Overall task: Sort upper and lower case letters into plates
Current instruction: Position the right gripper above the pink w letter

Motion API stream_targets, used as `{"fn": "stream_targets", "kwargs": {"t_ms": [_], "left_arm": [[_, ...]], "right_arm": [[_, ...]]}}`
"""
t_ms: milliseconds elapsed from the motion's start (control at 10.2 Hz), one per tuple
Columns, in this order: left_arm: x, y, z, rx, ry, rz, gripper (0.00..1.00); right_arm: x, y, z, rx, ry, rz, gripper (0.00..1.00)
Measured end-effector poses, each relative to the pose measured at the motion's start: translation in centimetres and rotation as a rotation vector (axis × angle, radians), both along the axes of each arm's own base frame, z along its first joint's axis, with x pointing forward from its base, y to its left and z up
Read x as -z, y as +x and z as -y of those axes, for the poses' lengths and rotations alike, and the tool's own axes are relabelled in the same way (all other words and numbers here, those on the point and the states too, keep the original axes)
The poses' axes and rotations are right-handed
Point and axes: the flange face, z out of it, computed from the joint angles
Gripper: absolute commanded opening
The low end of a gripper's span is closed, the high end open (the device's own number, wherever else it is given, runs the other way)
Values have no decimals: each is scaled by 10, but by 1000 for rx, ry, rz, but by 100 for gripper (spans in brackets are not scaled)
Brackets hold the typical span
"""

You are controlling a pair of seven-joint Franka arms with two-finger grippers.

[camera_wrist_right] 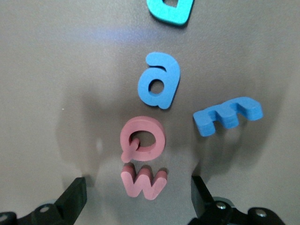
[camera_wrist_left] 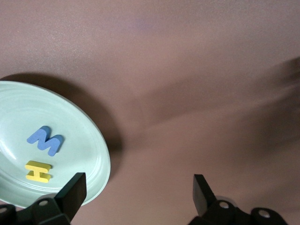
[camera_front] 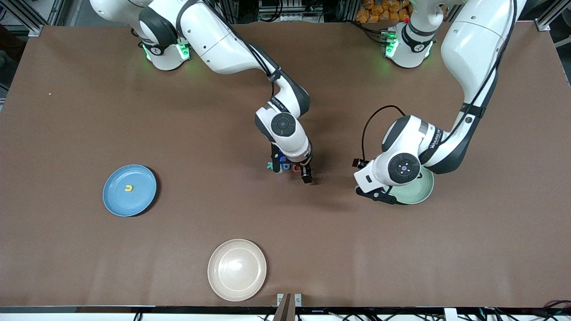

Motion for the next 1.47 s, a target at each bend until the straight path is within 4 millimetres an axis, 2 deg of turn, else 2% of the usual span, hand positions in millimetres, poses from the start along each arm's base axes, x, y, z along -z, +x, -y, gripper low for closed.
{"fn": "stream_targets", "kwargs": {"t_ms": [391, 489, 586, 684, 782, 1466], "left_arm": [[0, 0, 0, 0, 0, 0, 100], [0, 0, 0, 0, 0, 0, 100], [0, 0, 0, 0, 0, 0, 100], [0, 0, 0, 0, 0, 0, 100], [0, 0, 0, 0, 0, 0, 100], [0, 0, 0, 0, 0, 0, 100]], "right_arm": [[0, 3, 3, 19, 1, -4, 99], [0, 4, 4, 27, 2, -5, 82], [0, 5, 5, 30, 2, -6, 43], [-1, 5, 4, 32, 5, -8, 11], [-2, 4, 3, 34, 8, -10, 0], [-10, 7, 0, 11, 17, 10, 0]]}}
